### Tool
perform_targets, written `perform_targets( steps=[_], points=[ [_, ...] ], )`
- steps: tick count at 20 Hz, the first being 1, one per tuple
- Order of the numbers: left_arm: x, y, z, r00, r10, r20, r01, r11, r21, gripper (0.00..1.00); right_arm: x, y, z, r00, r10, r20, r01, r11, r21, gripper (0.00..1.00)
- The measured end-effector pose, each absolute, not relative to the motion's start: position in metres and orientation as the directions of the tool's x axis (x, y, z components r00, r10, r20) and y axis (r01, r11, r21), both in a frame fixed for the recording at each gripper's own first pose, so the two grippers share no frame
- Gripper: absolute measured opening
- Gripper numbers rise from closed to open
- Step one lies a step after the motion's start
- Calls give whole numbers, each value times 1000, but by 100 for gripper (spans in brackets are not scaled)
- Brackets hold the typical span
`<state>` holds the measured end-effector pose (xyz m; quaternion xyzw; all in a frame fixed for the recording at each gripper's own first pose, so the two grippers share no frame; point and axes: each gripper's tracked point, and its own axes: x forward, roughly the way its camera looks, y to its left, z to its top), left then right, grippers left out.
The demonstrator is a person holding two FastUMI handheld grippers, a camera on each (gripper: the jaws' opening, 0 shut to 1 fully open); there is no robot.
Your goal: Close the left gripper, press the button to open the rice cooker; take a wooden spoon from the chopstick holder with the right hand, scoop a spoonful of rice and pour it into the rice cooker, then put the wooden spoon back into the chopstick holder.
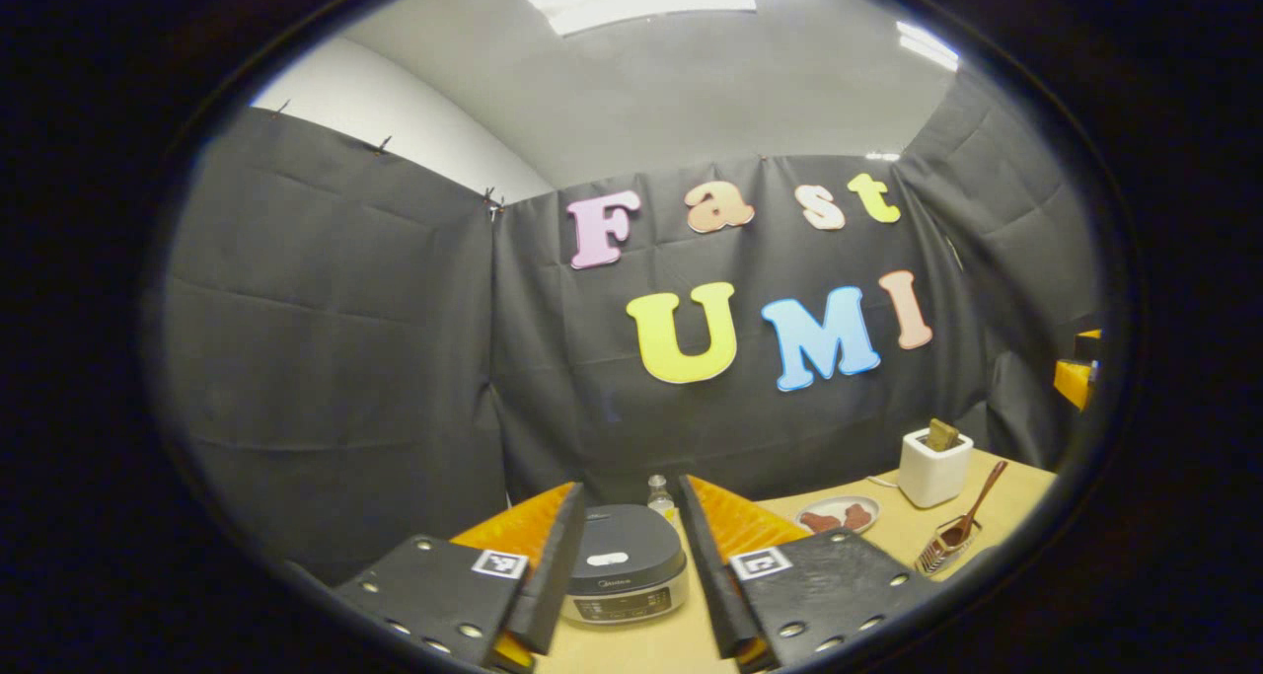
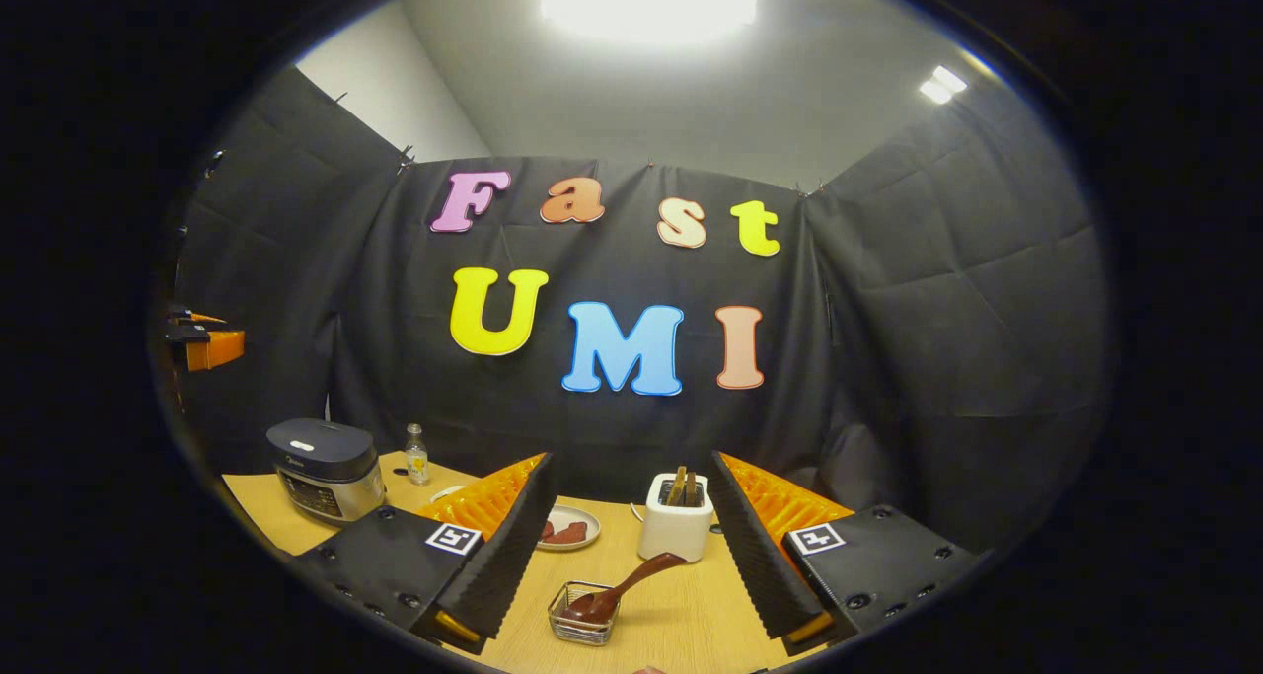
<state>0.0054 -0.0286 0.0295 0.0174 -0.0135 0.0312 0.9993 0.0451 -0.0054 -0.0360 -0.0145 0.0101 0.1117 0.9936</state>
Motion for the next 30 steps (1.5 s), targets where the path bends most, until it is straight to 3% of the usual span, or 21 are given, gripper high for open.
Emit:
perform_targets(
  steps=[6,8,17,30],
  points=[
    [40,-4,16,997,81,19,-81,997,-3,9,53,0,-42,982,185,-41,-186,982,-12,97],
    [58,3,7,998,56,4,-56,998,-18,2,54,4,-43,986,157,-48,-157,988,3,97],
    [139,33,-71,993,-8,-115,-2,997,-80,1,65,35,-52,994,69,-84,-72,997,-25,97],
    [189,29,-212,934,-105,-340,49,984,-171,1,66,39,-60,989,-41,-145,38,999,-29,97]
  ],
)
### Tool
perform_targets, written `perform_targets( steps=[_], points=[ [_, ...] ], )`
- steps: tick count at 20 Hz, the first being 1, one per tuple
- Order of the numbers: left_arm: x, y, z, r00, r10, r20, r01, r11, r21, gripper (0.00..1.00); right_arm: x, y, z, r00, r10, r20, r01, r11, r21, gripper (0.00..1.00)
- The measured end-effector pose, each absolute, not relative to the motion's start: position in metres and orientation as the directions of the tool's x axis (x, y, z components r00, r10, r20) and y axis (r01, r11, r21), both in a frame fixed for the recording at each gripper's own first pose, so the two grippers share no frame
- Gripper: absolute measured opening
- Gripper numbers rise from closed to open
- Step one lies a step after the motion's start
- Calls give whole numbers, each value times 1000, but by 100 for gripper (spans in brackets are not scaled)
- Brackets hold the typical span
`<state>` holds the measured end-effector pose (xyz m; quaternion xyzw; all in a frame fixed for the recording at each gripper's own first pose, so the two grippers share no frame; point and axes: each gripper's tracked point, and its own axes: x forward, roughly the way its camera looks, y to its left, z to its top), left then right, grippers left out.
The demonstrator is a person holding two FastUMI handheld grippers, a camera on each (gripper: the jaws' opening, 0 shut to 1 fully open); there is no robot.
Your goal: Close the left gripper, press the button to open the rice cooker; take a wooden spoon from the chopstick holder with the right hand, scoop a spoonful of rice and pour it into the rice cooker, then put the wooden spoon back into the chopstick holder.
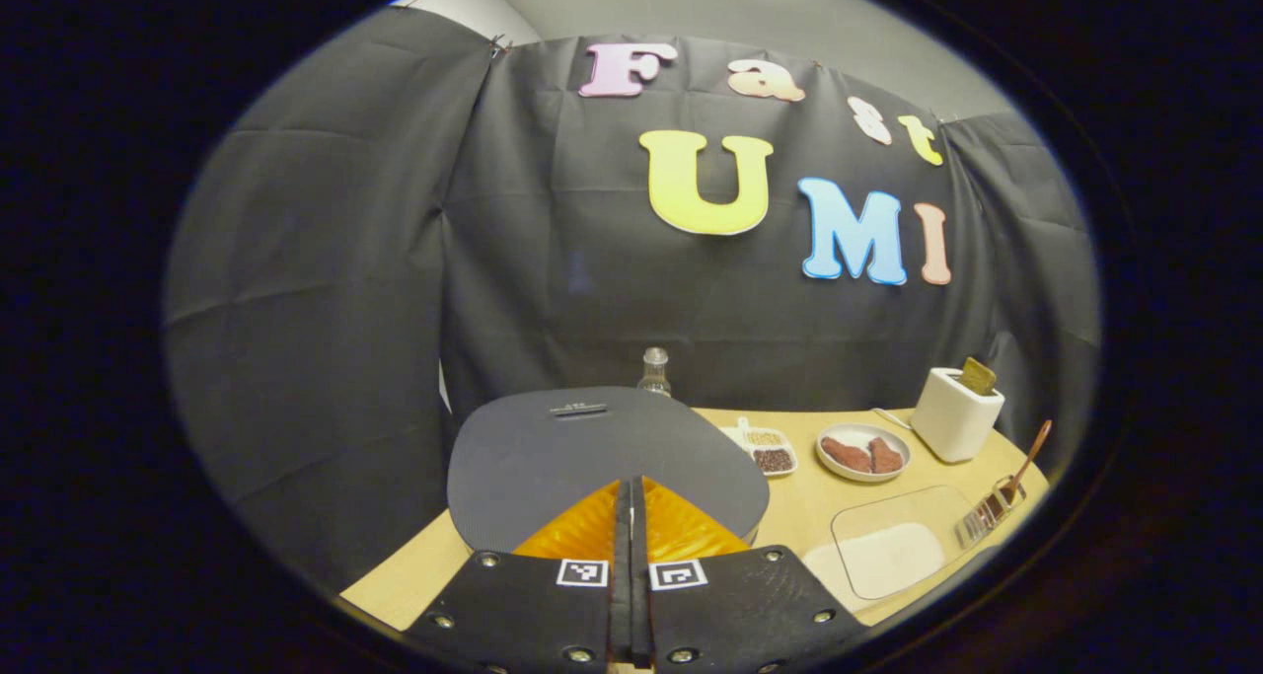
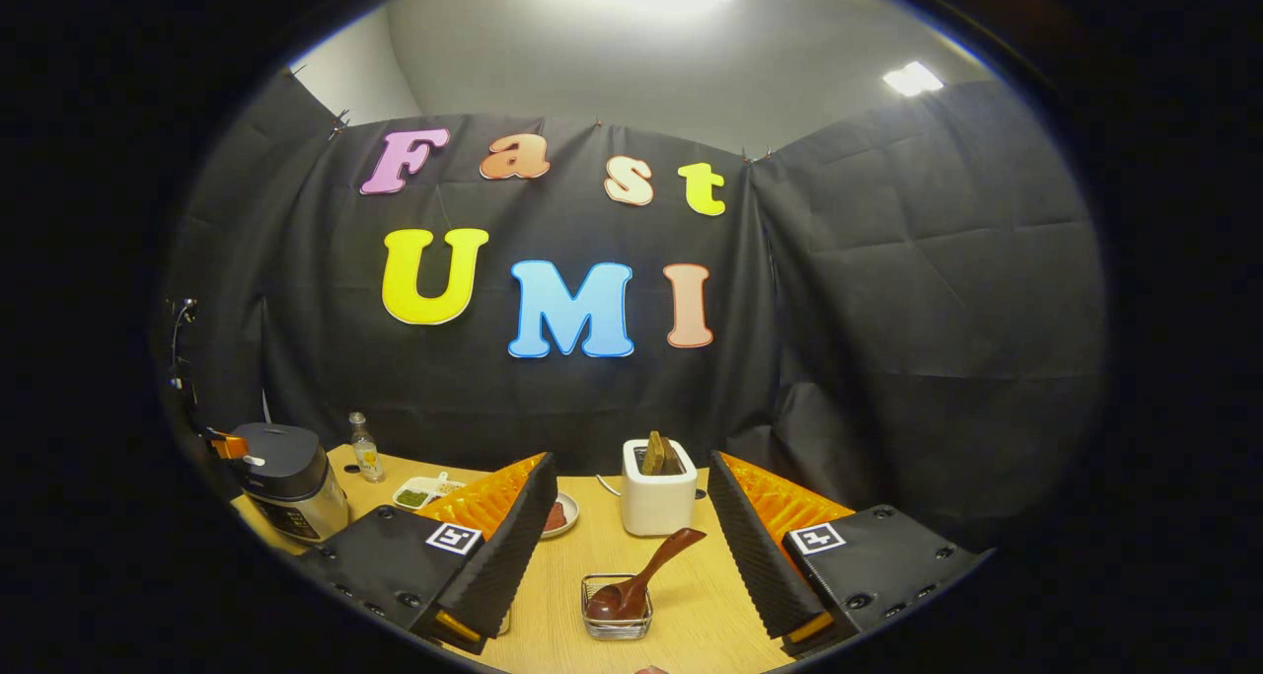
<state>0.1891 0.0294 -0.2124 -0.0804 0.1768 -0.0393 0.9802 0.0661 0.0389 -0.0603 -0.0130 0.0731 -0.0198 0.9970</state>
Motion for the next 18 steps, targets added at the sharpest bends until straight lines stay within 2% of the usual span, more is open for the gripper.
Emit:
perform_targets(
  steps=[5,6,10,11,13,18],
  points=[
    [189,24,-228,923,-113,-368,57,986,-160,1,66,40,-59,987,-49,-151,42,998,-47,97],
    [192,24,-224,936,-105,-336,52,985,-163,2,66,41,-59,988,-47,-149,40,998,-51,97],
    [190,24,-229,922,-109,-372,21,972,-232,2,65,44,-56,989,-39,-141,32,998,-53,97],
    [189,23,-228,922,-113,-369,30,974,-224,0,66,44,-57,989,-35,-141,29,998,-48,97],
    [190,25,-227,922,-111,-372,41,981,-192,2,66,45,-56,990,-27,-140,22,999,-36,95],
    [190,30,-207,934,-82,-348,33,989,-147,0,66,40,-50,993,-18,-120,16,1000,-10,97]
  ],
)
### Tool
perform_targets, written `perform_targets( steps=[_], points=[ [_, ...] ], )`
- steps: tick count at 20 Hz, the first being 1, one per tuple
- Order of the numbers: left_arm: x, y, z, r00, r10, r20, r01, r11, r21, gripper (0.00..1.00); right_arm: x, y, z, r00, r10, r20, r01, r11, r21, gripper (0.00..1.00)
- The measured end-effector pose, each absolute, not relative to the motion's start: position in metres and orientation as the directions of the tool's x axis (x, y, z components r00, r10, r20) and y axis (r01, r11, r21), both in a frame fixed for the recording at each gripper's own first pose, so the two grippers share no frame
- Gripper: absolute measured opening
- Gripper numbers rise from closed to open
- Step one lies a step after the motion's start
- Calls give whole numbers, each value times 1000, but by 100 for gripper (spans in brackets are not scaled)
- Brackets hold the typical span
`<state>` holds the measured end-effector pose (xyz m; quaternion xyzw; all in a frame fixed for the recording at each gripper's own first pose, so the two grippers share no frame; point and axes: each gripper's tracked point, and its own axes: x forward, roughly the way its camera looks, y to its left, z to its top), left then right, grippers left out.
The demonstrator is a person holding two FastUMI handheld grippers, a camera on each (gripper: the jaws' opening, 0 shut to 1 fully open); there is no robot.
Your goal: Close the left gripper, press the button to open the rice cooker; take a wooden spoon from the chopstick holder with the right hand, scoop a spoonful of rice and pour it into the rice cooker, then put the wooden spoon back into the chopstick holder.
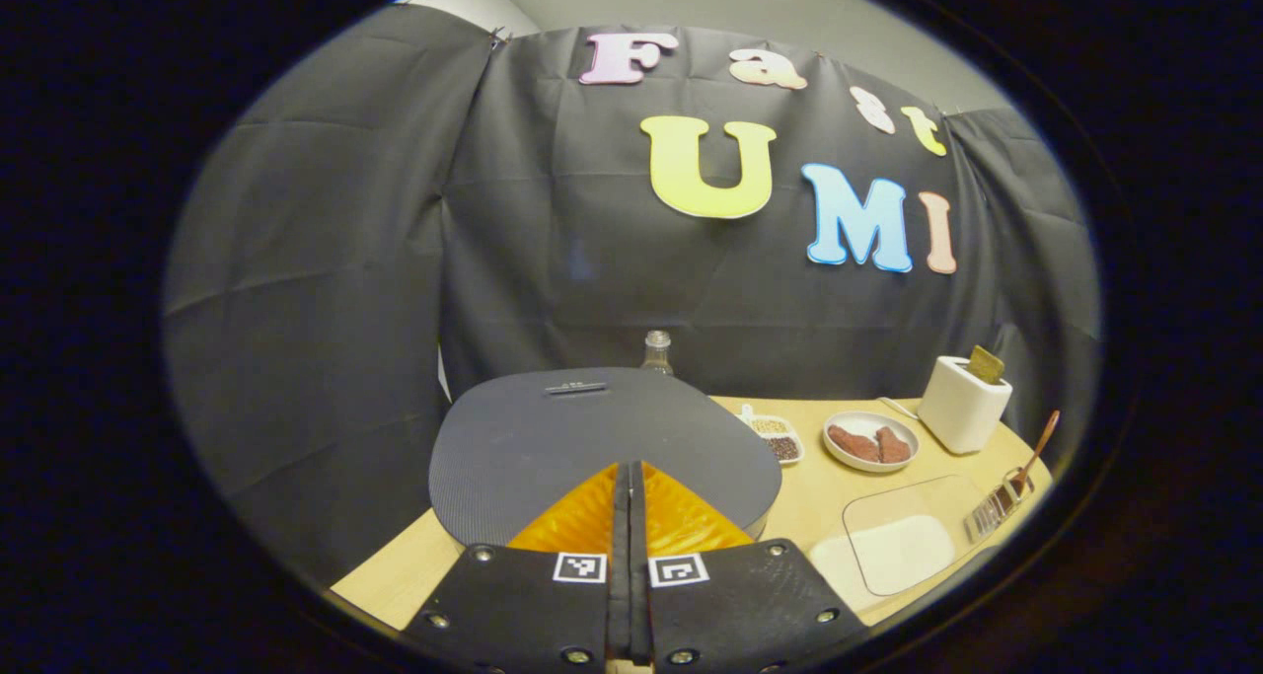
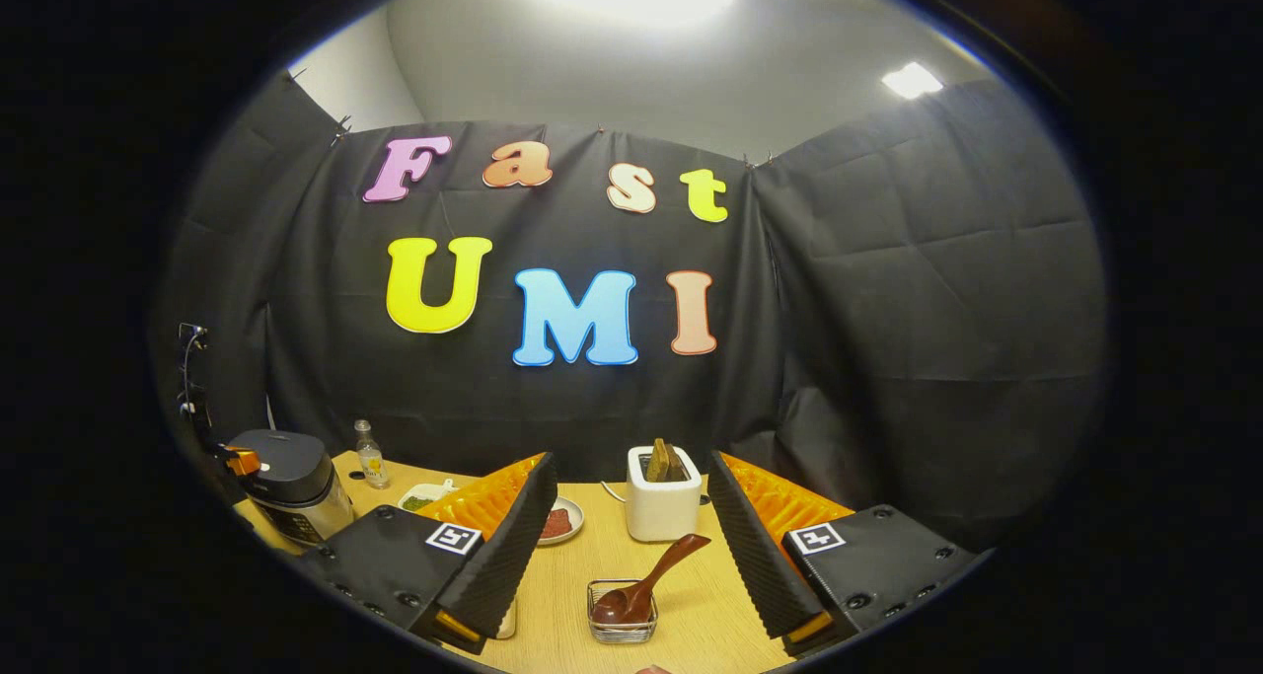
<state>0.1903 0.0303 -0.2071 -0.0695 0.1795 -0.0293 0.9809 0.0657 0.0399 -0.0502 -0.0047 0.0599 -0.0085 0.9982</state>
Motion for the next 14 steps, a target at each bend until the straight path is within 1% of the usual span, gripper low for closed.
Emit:
perform_targets(
  steps=[1,2,3,4,8,9,10,11,14],
  points=[
    [191,32,-195,942,-78,-328,29,988,-151,2,66,37,-49,993,-19,-115,18,1000,-9,97],
    [197,34,-181,950,-73,-303,28,988,-150,2,65,36,-48,994,-17,-112,16,1000,-4,97],
    [201,35,-169,958,-66,-280,25,989,-145,2,65,34,-47,994,-14,-110,14,1000,2,94],
    [203,37,-159,964,-57,-259,22,990,-137,1,64,33,-47,994,-13,-109,13,1000,3,97],
    [204,51,-115,984,-9,-179,-9,995,-99,1,63,25,-46,995,-6,-104,6,1000,3,97],
    [202,55,-99,989,10,-146,-22,996,-85,1,64,23,-48,994,-3,-106,3,1000,6,97],
    [199,59,-82,994,28,-108,-36,996,-76,0,65,21,-50,994,0,-108,1,1000,9,94],
    [195,59,-68,996,32,-84,-39,996,-79,0,66,20,-51,994,5,-112,-3,1000,13,97],
    [172,58,-36,998,52,-27,-54,994,-90,1,72,15,-61,992,17,-126,-14,1000,21,97]
  ],
)
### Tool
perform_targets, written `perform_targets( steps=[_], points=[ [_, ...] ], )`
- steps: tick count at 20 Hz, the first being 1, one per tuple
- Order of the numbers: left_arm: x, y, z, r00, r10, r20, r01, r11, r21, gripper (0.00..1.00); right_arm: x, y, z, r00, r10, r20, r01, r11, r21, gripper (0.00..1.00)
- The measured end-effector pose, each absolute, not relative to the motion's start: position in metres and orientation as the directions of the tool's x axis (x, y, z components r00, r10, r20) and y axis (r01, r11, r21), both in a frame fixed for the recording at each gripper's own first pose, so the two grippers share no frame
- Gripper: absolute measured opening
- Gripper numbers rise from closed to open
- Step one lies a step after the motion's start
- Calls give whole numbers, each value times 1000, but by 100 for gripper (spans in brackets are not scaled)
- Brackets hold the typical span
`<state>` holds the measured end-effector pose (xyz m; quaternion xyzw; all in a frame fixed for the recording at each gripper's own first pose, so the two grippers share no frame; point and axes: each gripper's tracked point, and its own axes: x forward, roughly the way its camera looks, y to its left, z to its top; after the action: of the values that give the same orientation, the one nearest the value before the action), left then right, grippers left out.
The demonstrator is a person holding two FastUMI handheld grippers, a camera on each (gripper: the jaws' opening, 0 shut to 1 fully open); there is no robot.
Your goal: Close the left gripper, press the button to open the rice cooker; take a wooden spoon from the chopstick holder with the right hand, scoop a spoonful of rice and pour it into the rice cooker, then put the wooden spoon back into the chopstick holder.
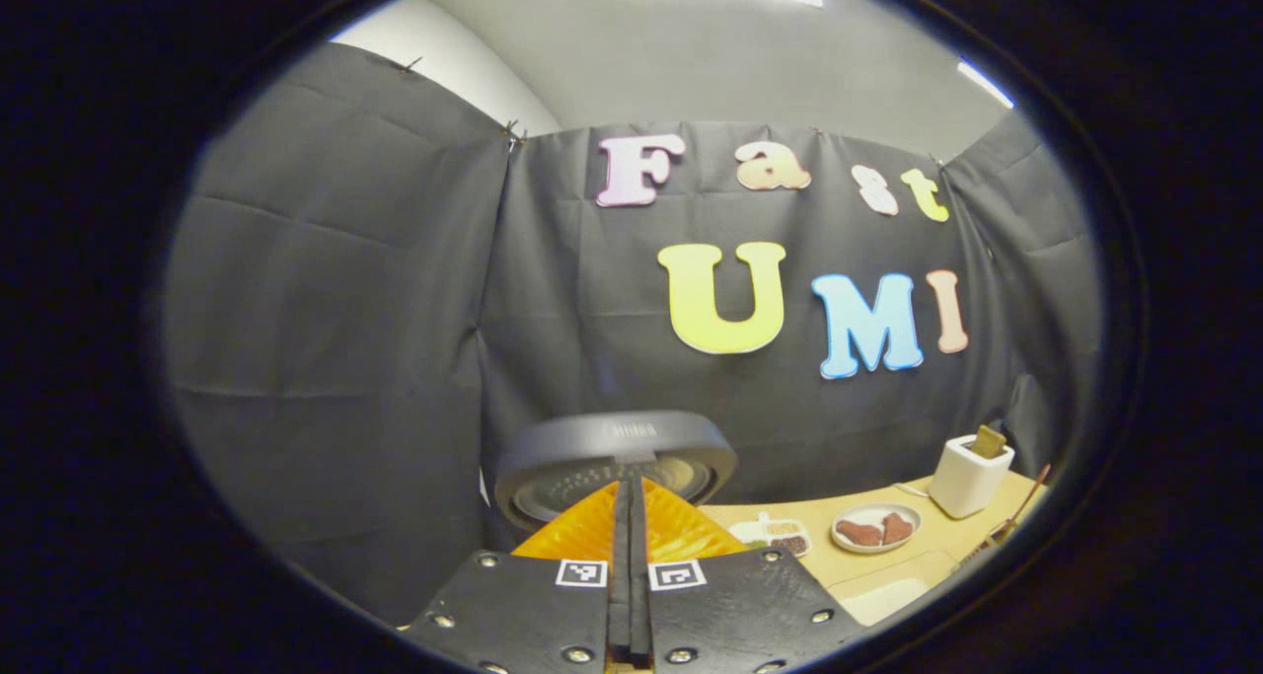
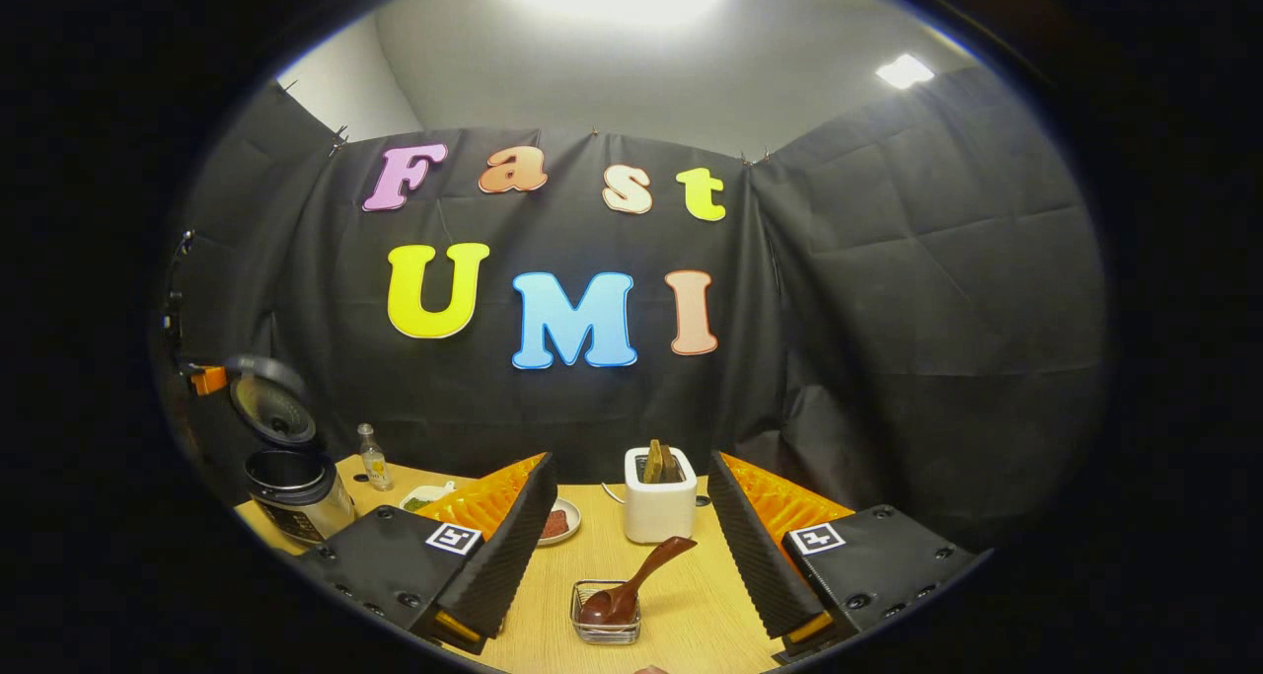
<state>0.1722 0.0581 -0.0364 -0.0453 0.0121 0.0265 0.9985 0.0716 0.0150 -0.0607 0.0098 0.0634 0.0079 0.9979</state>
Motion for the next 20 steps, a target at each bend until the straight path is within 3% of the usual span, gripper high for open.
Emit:
perform_targets(
  steps=[3,7,9,11,13,17,20],
  points=[
    [147,60,-14,998,64,7,-63,994,-84,0,82,13,-75,988,34,-153,-30,999,25,94],
    [117,61,11,997,60,42,-57,996,-68,70,96,11,-103,976,54,-212,-45,998,45,97],
    [99,62,21,996,74,56,-70,996,-57,73,102,9,-117,968,60,-243,-46,997,61,97],
    [84,64,25,995,83,60,-80,995,-57,84,111,8,-131,957,67,-283,-44,995,86,94],
    [73,68,28,993,100,60,-97,994,-57,88,116,6,-150,943,72,-326,-37,993,114,98],
    [50,74,23,991,124,40,-122,991,-48,87,124,1,-192,900,71,-430,2,986,168,92],
    [40,80,18,990,143,18,-142,989,-33,87,123,-3,-221,863,79,-499,44,972,229,98]
  ],
)
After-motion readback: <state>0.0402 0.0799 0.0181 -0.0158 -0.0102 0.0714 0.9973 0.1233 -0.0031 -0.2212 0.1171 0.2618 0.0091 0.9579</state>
